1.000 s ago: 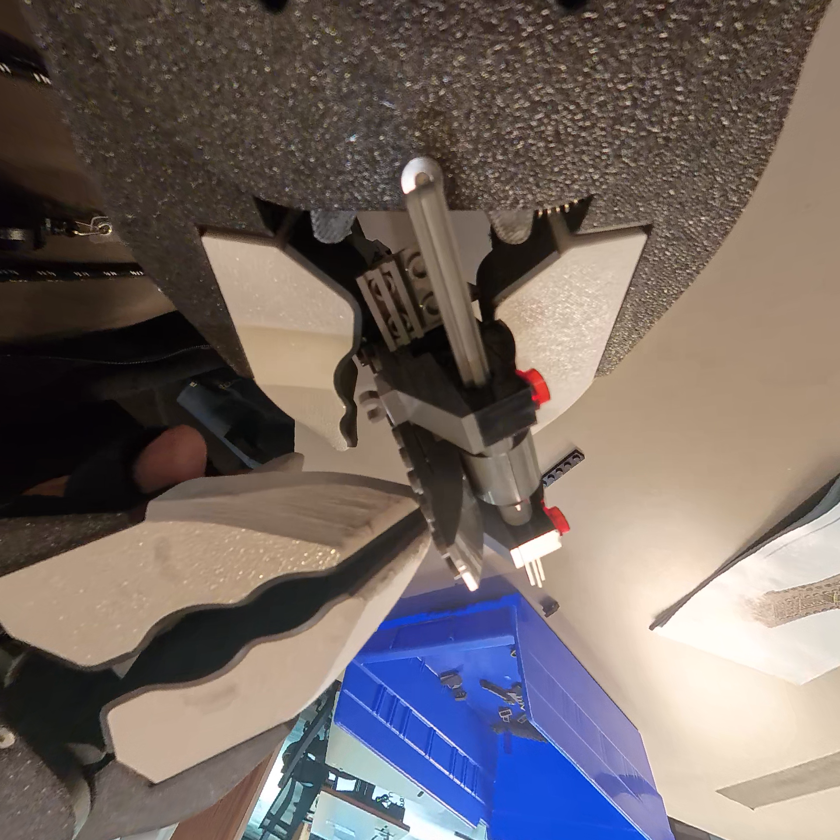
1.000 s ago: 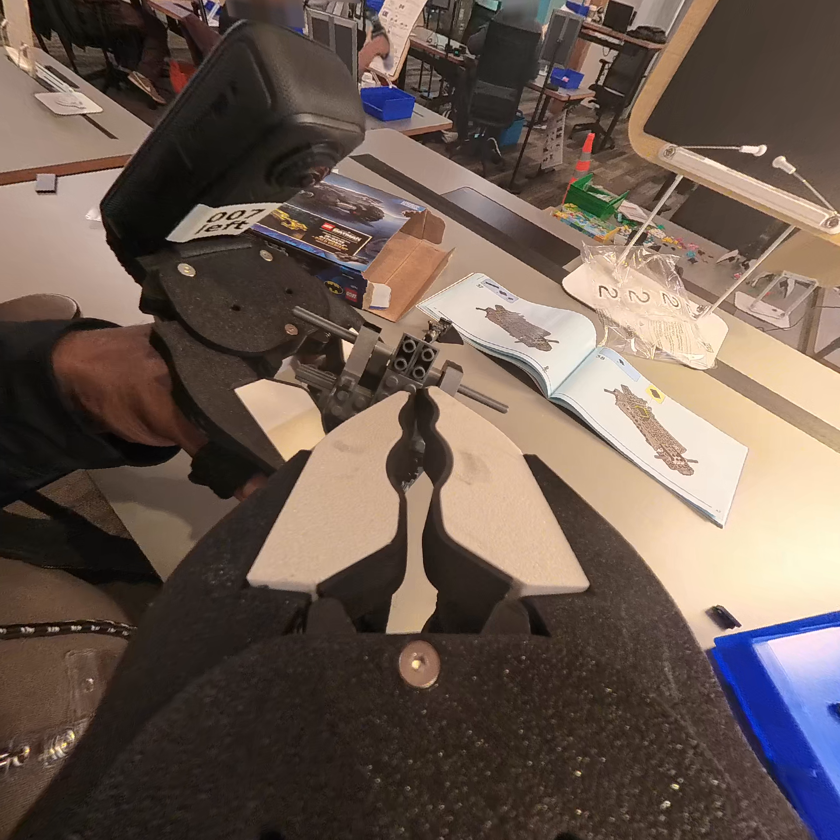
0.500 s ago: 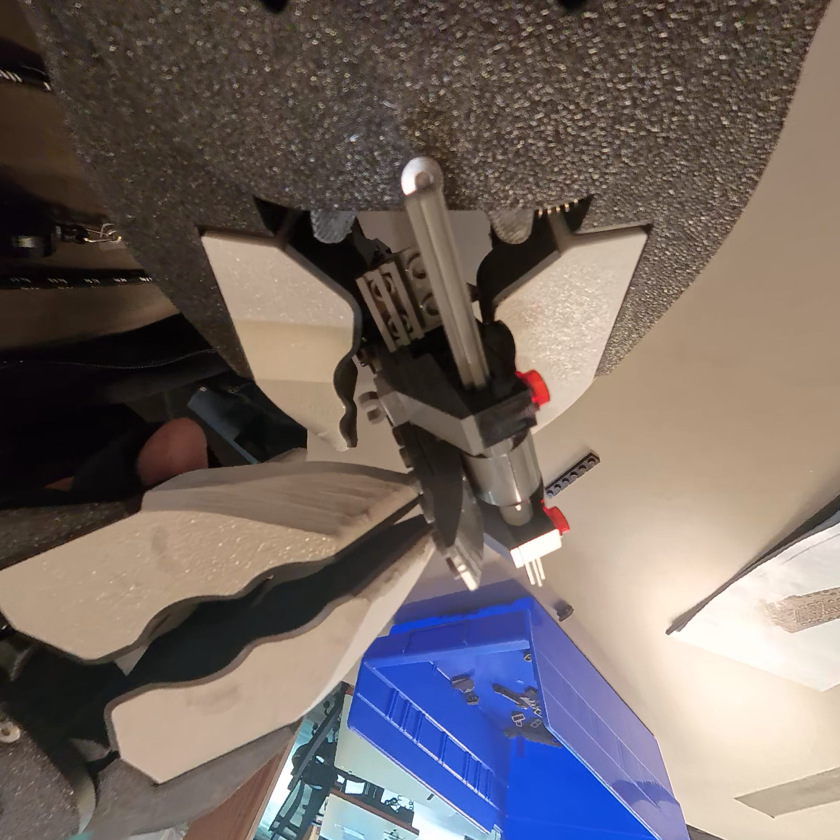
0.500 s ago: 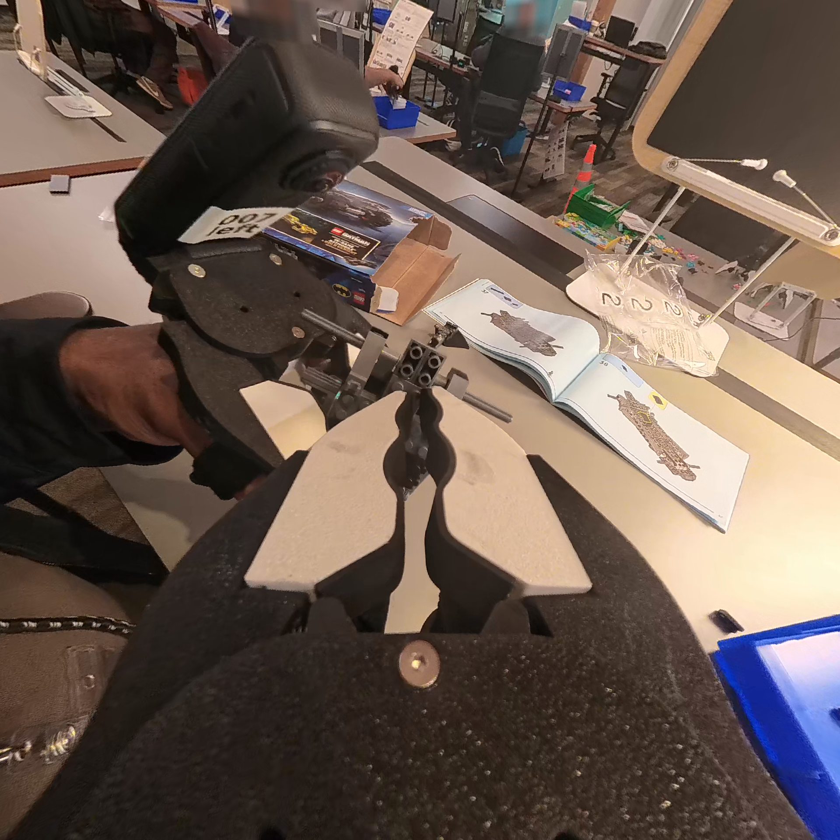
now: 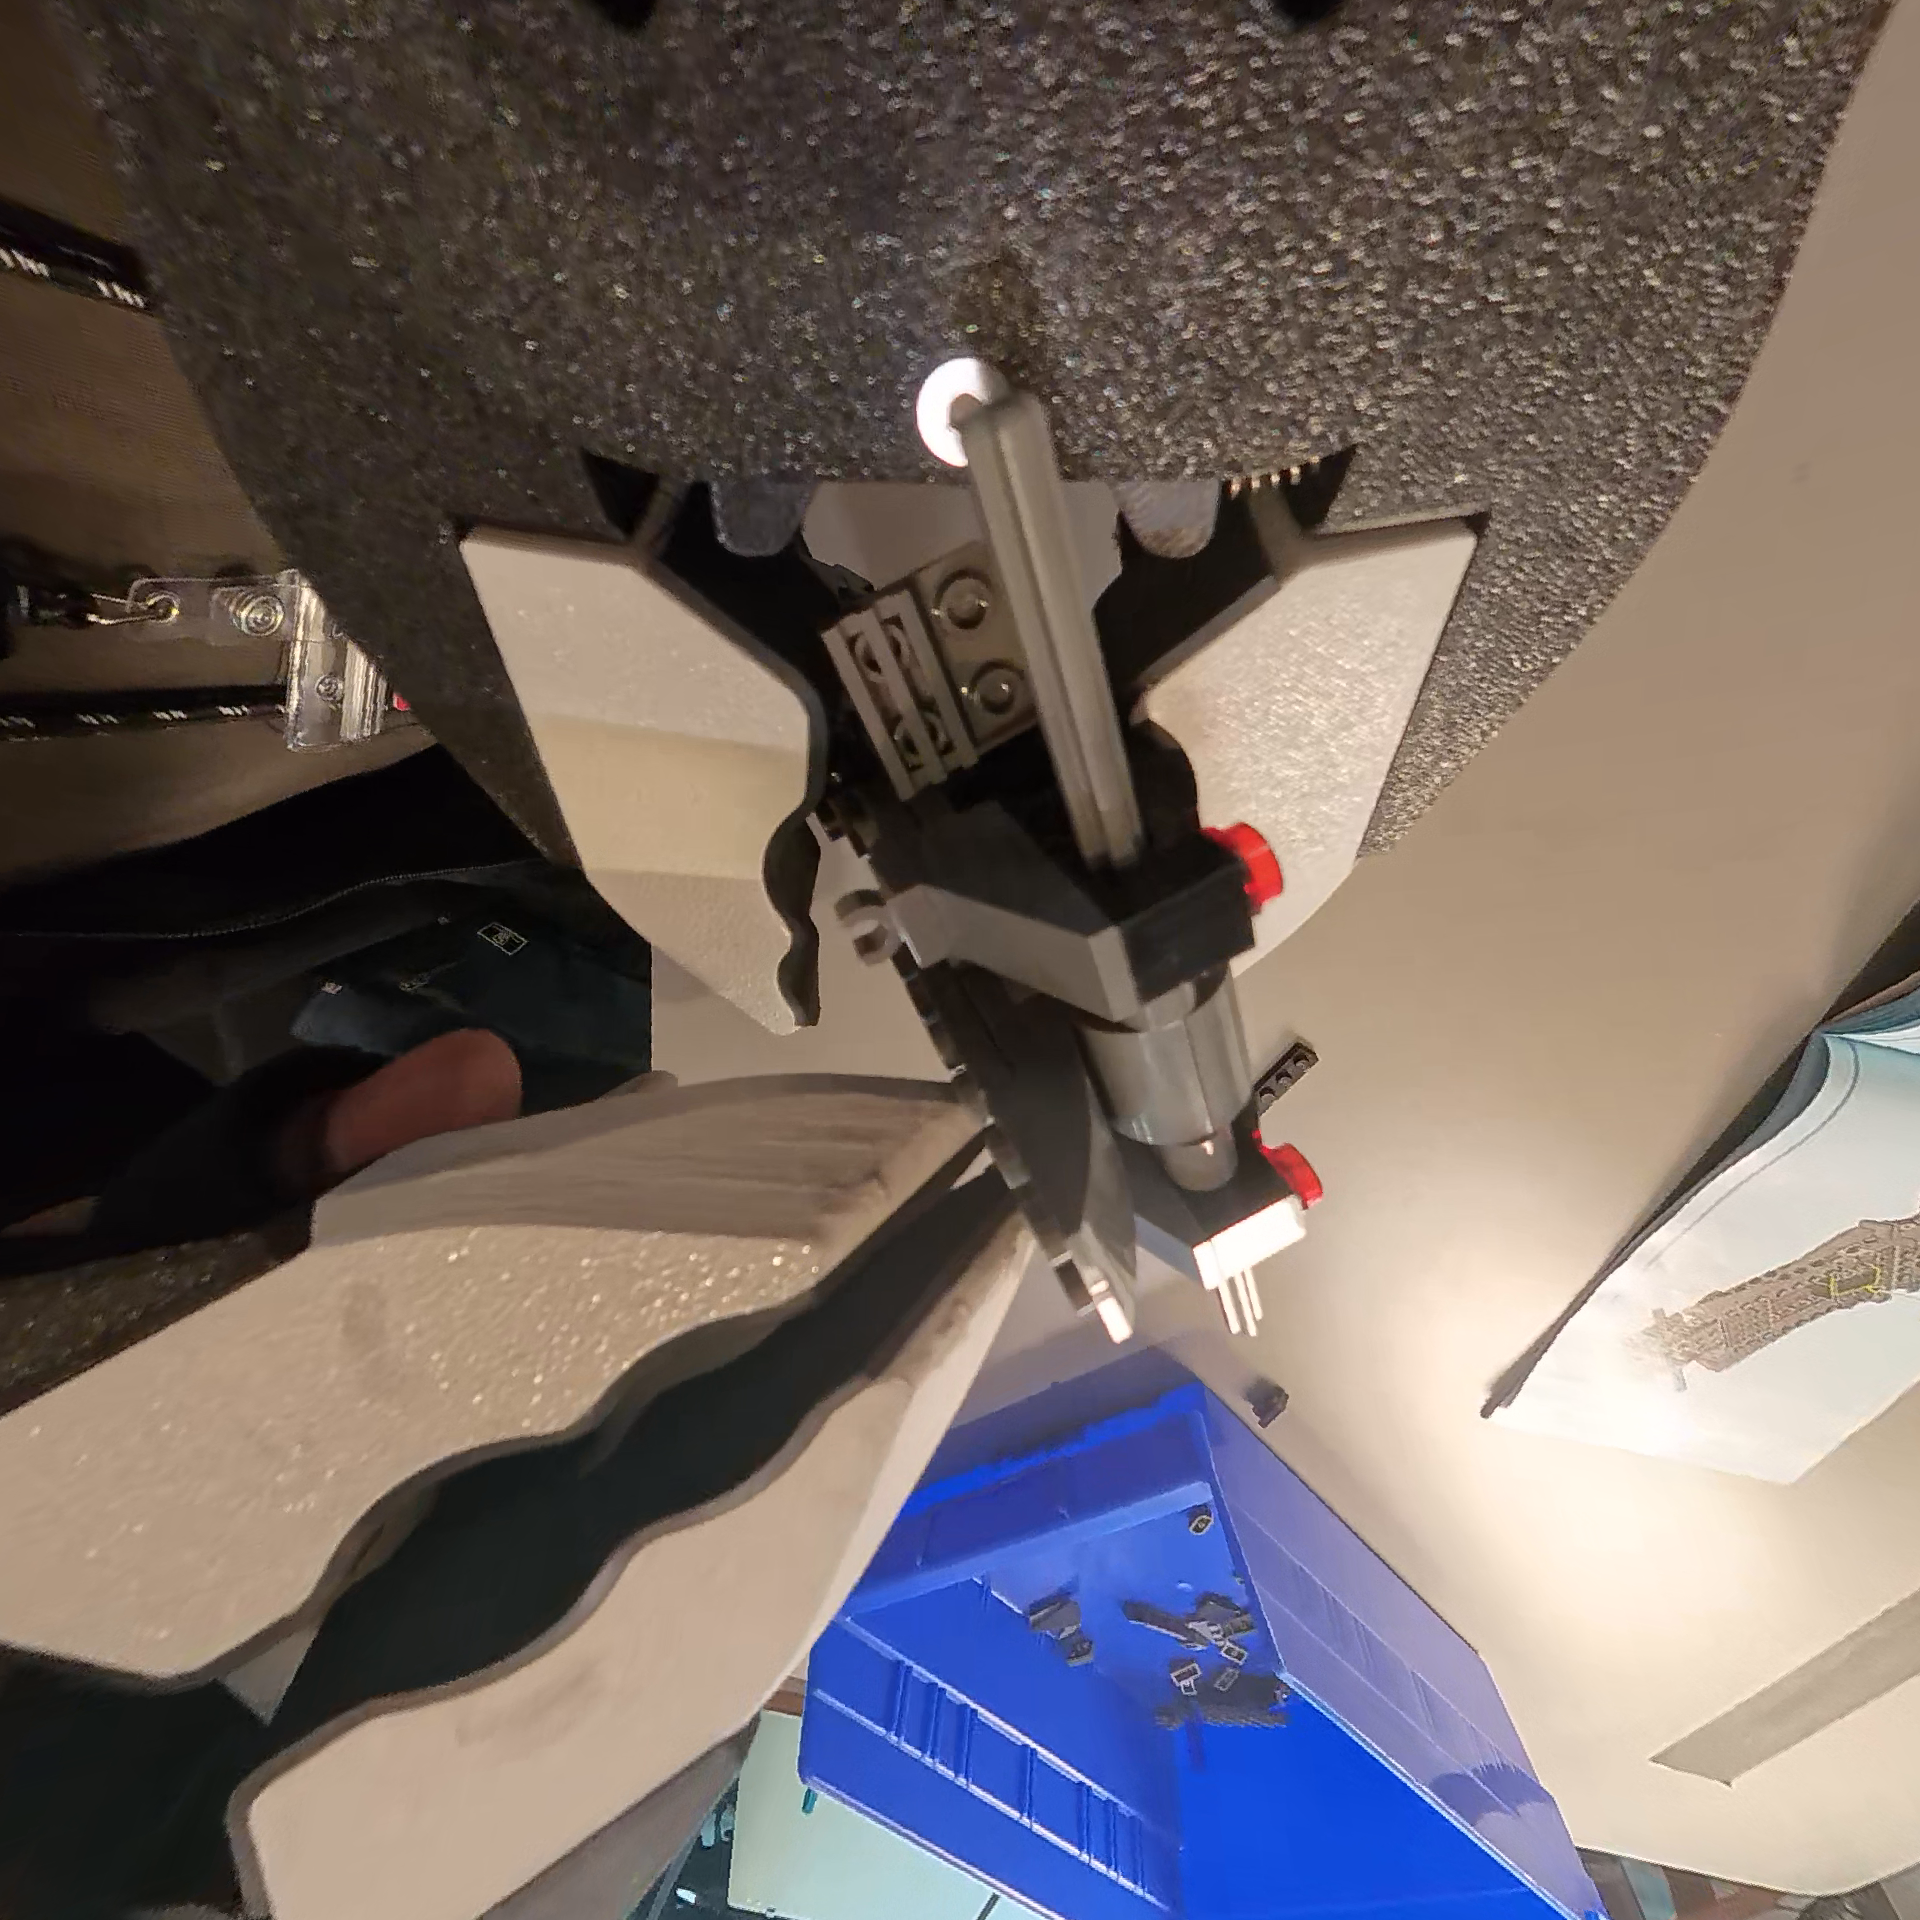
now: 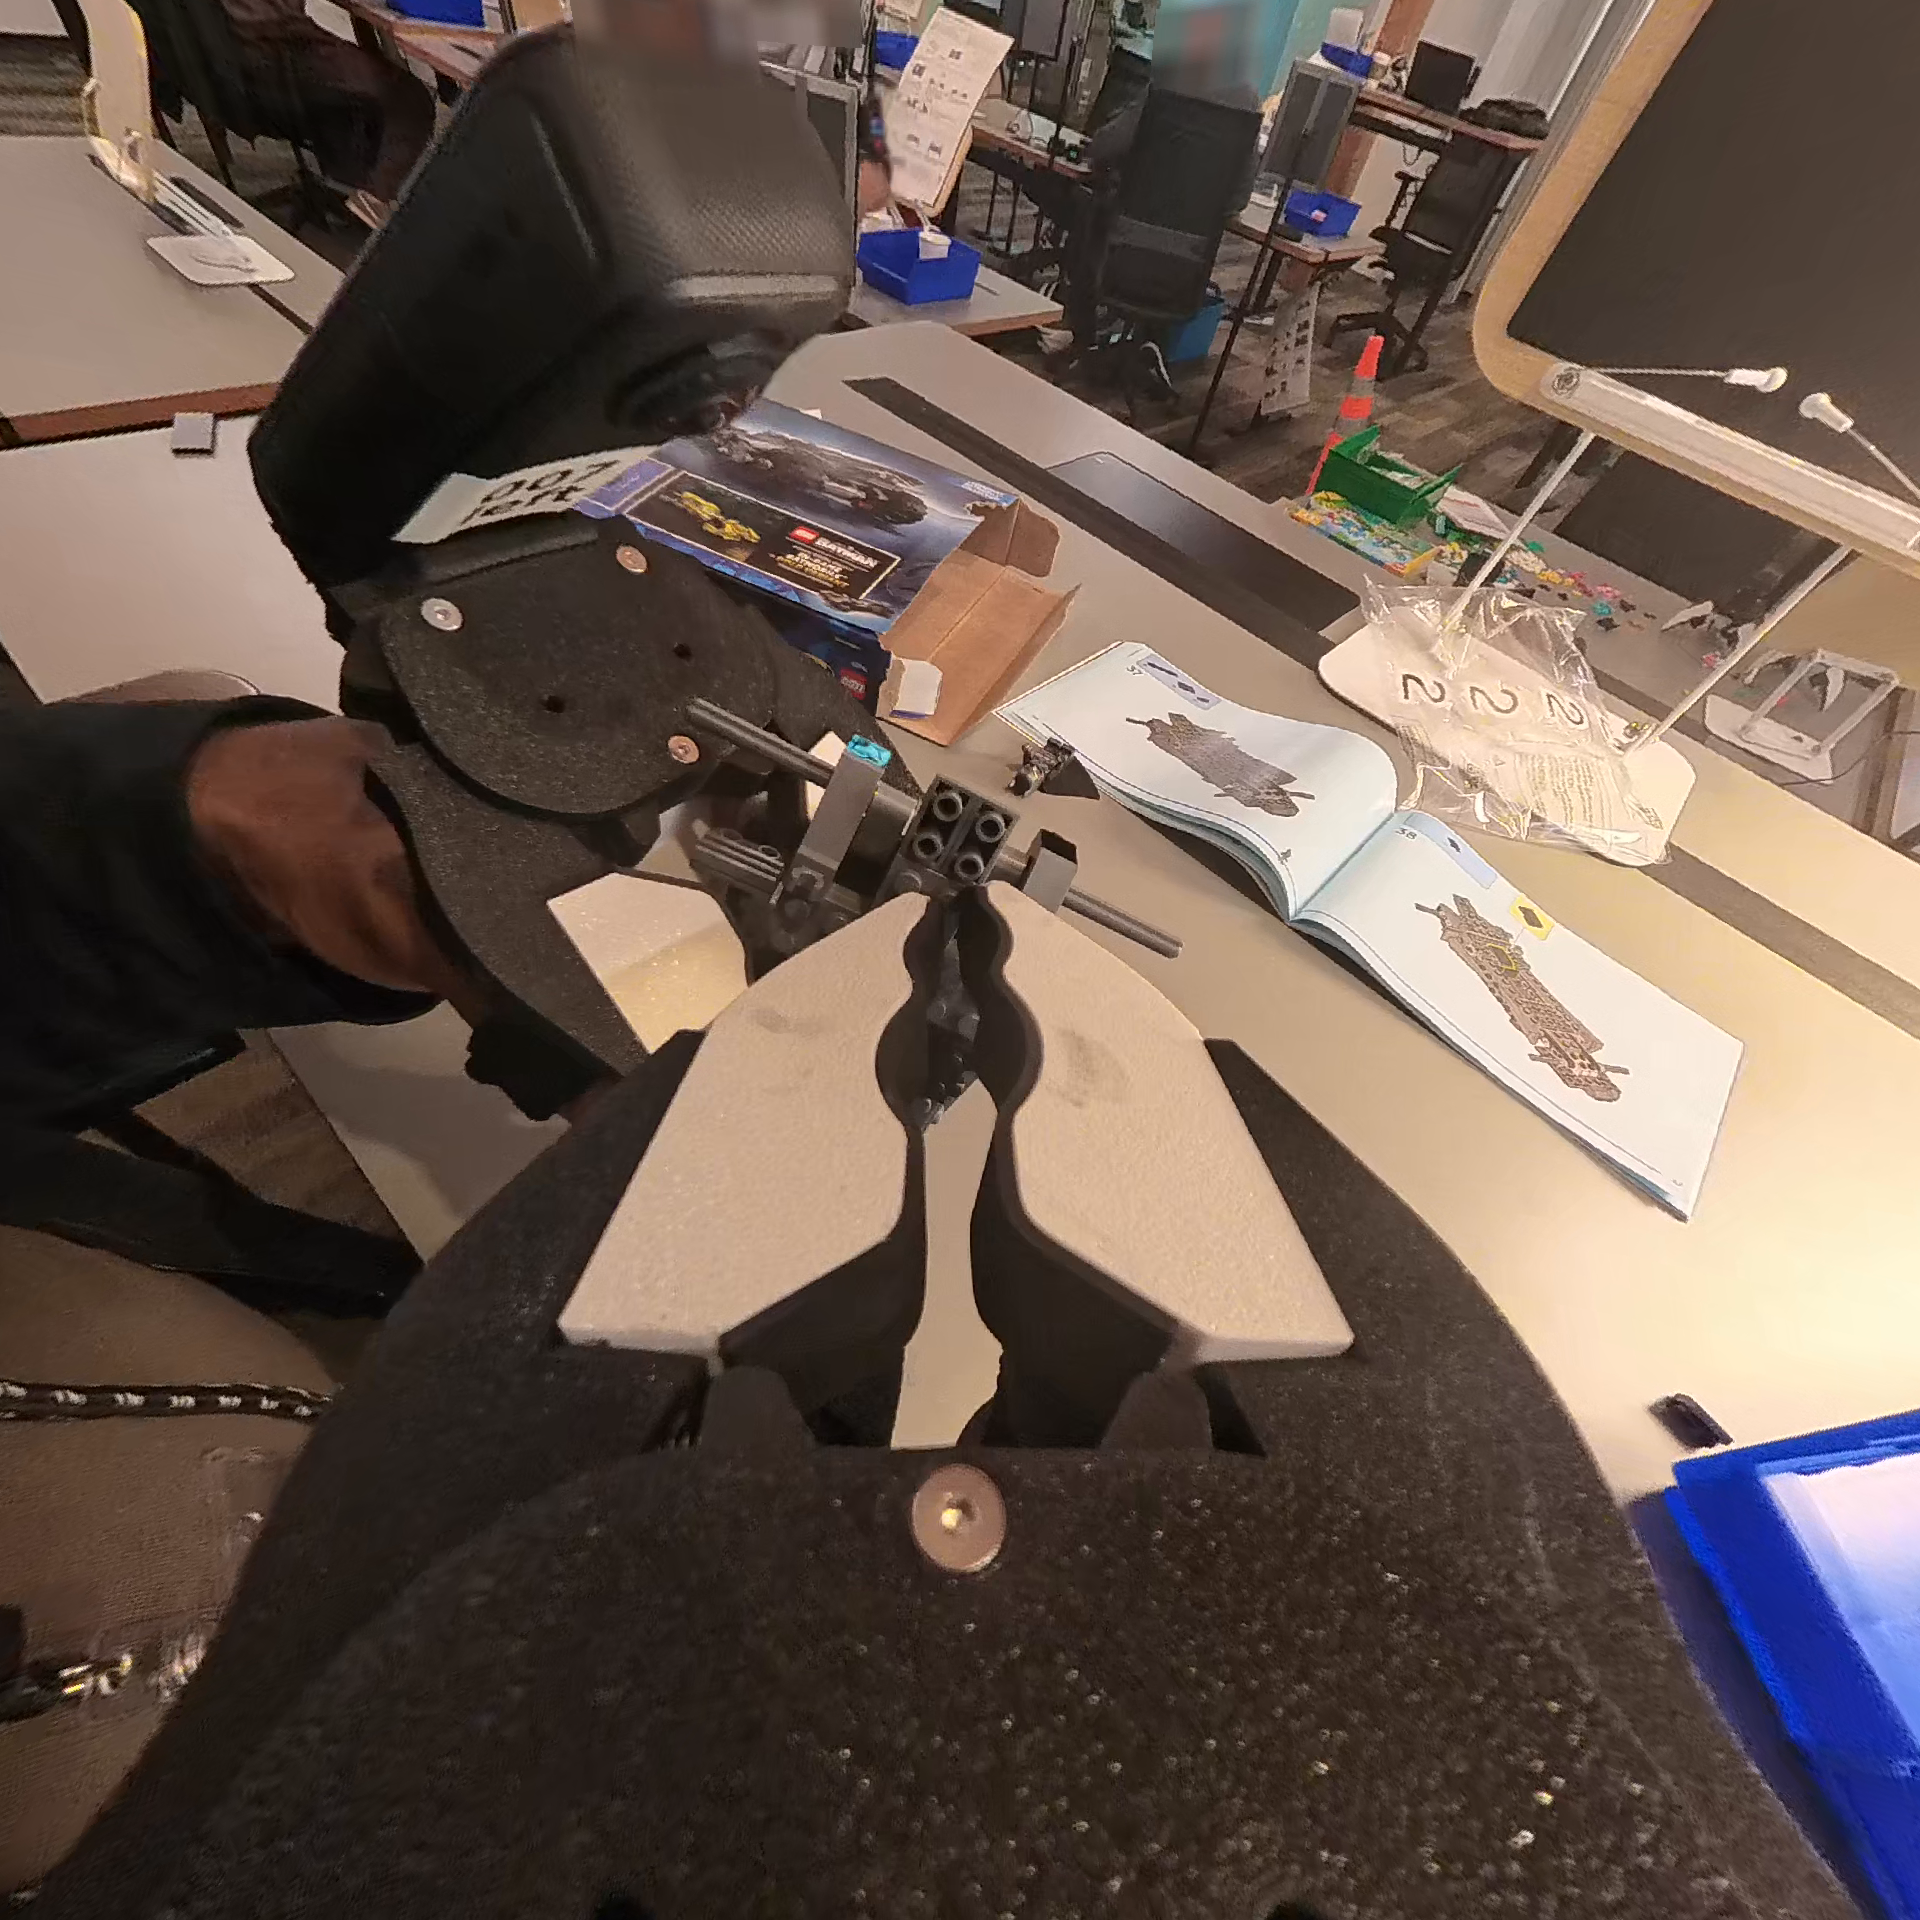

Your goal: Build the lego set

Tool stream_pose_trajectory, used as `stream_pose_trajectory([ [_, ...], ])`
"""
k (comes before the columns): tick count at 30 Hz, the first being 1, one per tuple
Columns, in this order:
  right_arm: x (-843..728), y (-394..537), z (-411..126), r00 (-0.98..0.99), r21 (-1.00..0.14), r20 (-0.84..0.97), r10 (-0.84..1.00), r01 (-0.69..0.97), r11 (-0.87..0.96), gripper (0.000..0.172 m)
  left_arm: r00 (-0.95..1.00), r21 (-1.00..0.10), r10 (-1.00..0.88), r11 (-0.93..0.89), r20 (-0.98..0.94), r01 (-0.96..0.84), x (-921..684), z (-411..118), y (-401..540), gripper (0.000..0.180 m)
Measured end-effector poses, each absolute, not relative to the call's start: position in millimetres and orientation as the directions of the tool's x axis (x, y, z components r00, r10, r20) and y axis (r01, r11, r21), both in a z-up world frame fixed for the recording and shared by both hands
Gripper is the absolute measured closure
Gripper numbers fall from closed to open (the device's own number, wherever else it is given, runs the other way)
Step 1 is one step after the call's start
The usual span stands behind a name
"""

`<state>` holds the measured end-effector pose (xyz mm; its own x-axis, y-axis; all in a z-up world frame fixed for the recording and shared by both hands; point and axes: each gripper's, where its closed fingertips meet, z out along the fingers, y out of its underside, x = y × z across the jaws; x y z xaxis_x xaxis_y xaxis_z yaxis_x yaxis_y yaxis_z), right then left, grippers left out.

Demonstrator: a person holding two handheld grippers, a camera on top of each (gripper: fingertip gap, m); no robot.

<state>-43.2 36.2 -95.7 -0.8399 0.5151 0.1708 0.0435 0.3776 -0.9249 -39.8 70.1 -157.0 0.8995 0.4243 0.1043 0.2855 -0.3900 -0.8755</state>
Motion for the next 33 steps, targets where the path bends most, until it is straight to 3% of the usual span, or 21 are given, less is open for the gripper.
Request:
stream_pose_trajectory([
  [15,-34,36,-88,-0.812,-0.932,0.182,0.555,0.039,0.361,0.171,0.869,-0.882,0.468,-0.329,0.159,0.338,-41,-153,71,0.125],
  [33,-31,33,-90,-0.802,-0.925,0.211,0.560,0.022,0.379,0.170,0.865,-0.852,0.498,-0.424,0.064,0.307,-37,-157,67,0.125],
])
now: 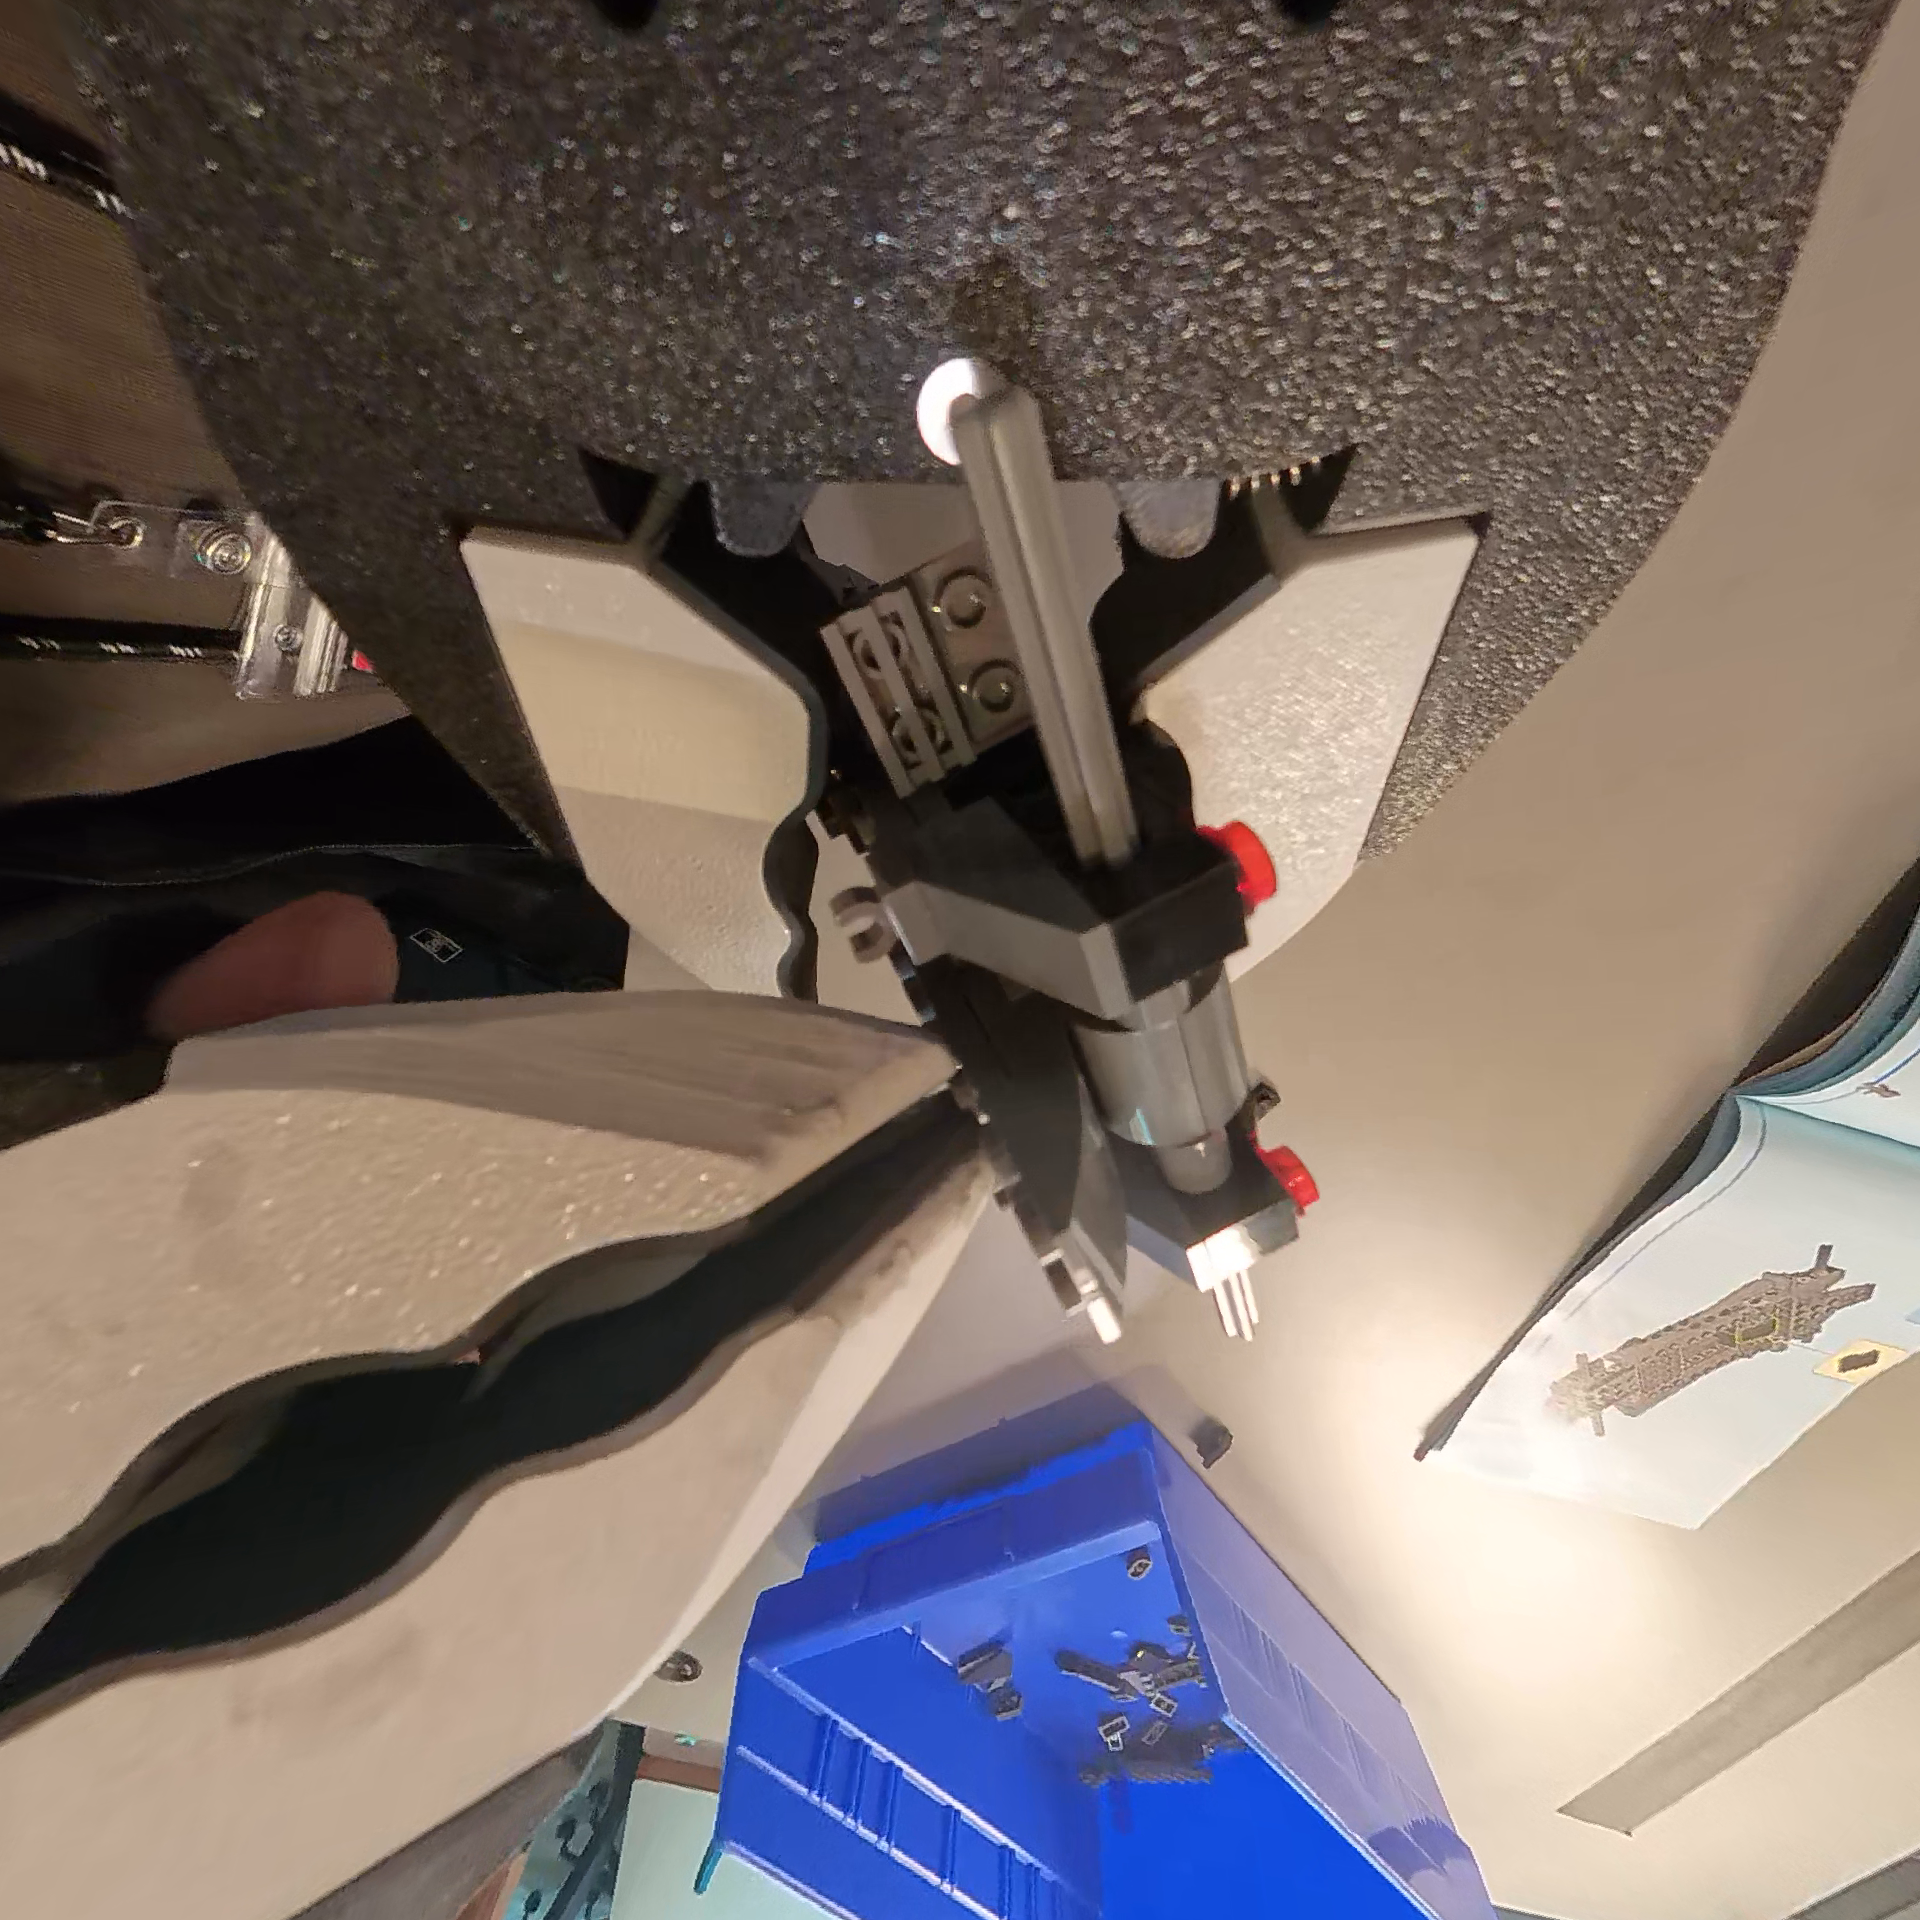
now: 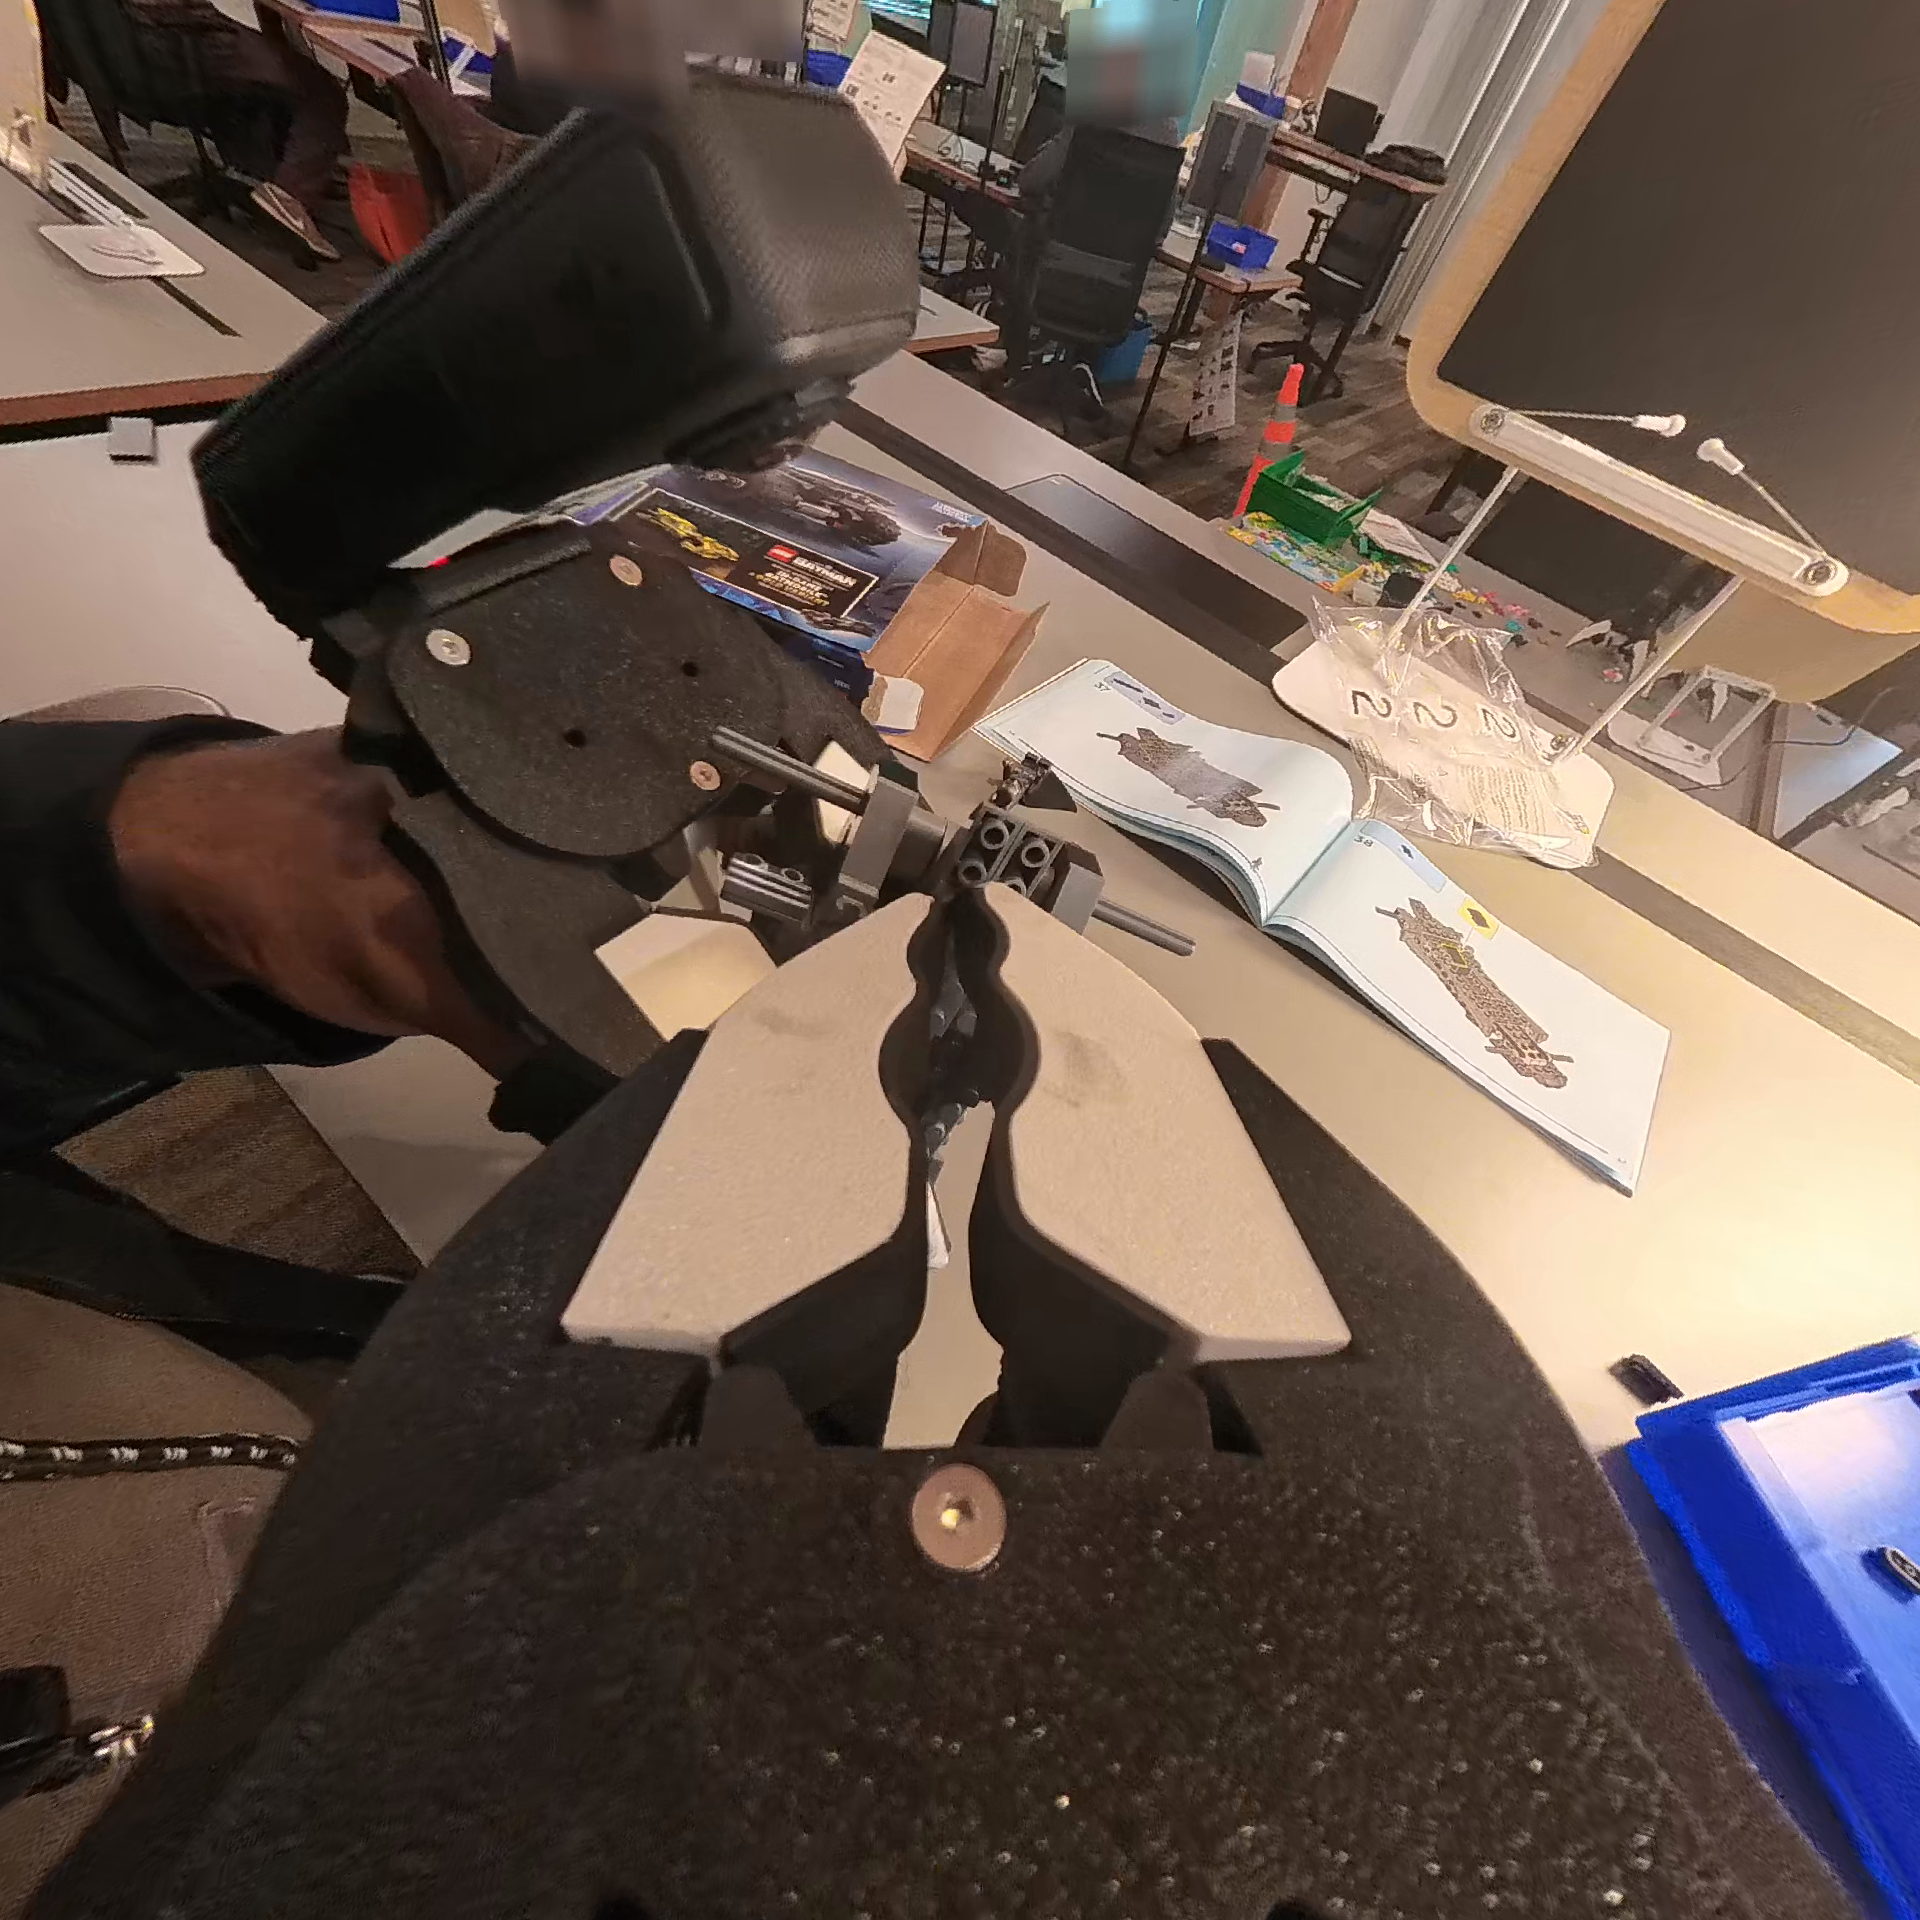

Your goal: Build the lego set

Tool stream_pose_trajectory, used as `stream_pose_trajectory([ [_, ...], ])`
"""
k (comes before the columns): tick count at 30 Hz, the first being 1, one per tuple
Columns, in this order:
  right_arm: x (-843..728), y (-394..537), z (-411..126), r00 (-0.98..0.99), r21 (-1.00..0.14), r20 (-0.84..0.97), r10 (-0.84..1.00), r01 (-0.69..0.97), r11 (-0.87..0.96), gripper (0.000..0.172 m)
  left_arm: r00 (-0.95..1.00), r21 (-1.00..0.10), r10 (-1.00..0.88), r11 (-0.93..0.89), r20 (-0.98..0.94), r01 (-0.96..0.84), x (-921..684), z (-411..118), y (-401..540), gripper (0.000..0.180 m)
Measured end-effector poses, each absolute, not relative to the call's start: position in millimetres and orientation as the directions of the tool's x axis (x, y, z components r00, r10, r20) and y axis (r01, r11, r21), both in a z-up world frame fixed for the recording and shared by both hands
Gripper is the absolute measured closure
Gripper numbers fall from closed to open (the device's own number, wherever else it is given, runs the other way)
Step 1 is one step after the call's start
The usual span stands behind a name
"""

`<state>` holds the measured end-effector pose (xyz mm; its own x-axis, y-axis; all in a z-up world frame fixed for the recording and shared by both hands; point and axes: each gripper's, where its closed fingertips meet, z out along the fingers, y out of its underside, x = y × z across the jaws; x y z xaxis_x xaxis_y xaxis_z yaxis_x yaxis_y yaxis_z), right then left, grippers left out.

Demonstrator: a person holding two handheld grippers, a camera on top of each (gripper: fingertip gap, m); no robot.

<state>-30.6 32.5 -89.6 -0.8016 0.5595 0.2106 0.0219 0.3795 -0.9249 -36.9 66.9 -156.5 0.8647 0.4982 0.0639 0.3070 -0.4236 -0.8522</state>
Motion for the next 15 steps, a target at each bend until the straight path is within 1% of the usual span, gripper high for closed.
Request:
stream_pose_trajectory([
  [15,-30.9,33.4,-91.1,-0.779,-0.935,0.189,0.598,0.043,0.351,0.170,0.846,-0.840,0.528,-0.425,0.073,0.337,-36.8,-157.9,66.9,0.125],
])
